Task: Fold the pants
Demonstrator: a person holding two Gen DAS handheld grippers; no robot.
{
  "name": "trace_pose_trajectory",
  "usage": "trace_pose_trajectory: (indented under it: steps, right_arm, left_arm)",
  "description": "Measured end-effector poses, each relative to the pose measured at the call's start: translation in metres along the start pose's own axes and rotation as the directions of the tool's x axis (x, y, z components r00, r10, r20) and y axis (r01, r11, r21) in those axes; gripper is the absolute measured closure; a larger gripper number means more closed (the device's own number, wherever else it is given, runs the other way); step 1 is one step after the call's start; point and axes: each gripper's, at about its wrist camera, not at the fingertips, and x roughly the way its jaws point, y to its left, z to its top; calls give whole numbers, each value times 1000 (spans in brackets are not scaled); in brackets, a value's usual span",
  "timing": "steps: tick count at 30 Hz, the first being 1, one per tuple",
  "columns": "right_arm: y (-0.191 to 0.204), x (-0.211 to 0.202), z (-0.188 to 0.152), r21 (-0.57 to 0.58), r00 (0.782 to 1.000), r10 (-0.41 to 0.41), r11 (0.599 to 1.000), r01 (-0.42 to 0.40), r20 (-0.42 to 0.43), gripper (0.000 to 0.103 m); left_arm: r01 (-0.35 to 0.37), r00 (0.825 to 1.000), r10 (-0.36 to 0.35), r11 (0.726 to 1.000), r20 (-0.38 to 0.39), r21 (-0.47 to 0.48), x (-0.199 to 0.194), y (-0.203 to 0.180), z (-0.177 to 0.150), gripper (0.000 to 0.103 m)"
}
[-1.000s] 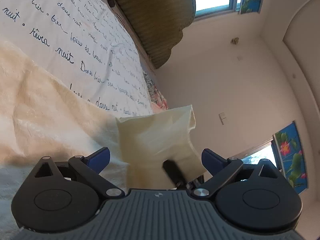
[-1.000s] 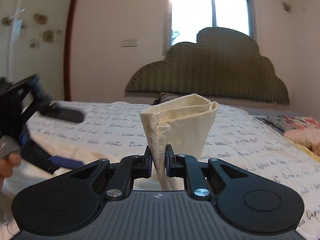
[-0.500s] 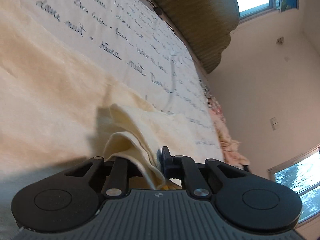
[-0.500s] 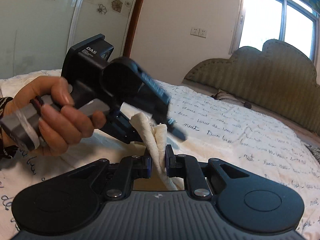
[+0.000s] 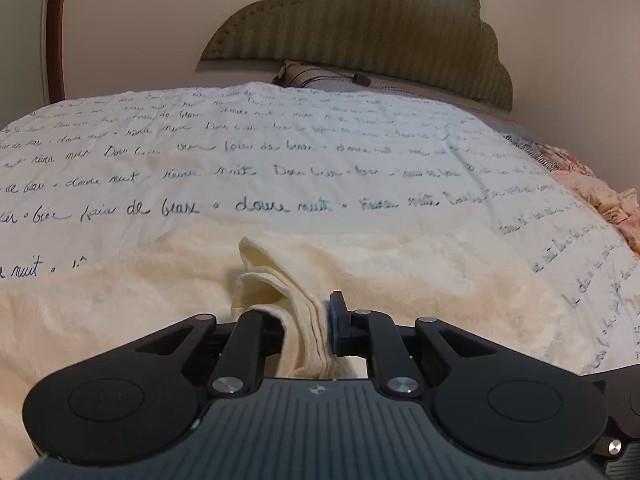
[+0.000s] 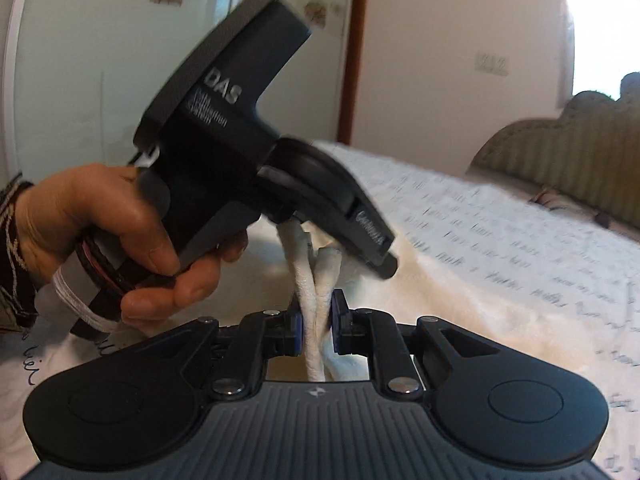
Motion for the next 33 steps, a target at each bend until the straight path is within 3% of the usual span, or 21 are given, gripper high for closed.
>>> trace_pose_trajectory:
  steps: [4,6,9,13,15,17,18,20,22,24,26,29,33]
  right_arm:
    - [13,2,1,-69,997,46,996,-50,-59,81]
    - [-2,-16,4,-14,996,79,997,-80,-35,81]
    - [-44,-43,5,95,999,-35,995,35,2,81]
    - [-89,-57,-16,203,968,-232,947,247,-97,81]
    - [-97,-48,-36,193,952,-197,950,244,-235,81]
    - [-83,-47,-39,111,937,-255,952,287,-237,81]
    - [-76,-48,-36,95,938,-269,951,295,-220,81]
    - [-62,-52,-22,76,960,-255,961,265,-119,81]
    - [-50,-47,-10,44,982,-181,982,183,-46,81]
    - [-23,-35,1,-62,992,-130,990,129,-4,81]
    - [2,-14,6,-143,996,-84,986,81,-9,81]
    - [17,-1,6,-152,1000,-14,988,9,-27,81]
    - [29,7,4,-183,998,-22,983,12,-57,81]
  left_arm:
    - [-25,999,24,999,25,41,4,-2,-11,86]
    - [-45,998,40,995,57,83,0,-8,-12,86]
    - [-64,993,53,992,101,109,-8,-11,-10,86]
    - [-77,992,63,989,108,128,-9,-9,-9,85]
    - [-60,998,57,993,39,98,-4,-2,-8,79]
    - [-33,999,33,999,5,28,-5,10,-6,73]
    - [-26,1000,26,1000,-3,-14,-8,17,-5,59]
    - [-62,998,63,994,13,-92,-18,28,-3,51]
    - [-126,990,131,986,47,-105,-30,35,-1,50]
    - [-183,980,190,977,61,-106,-40,39,0,46]
    - [-210,974,218,970,65,-120,-47,44,-1,43]
    - [-205,975,216,966,53,-155,-57,53,-4,38]
    - [-165,983,178,961,37,-221,-62,62,-8,35]
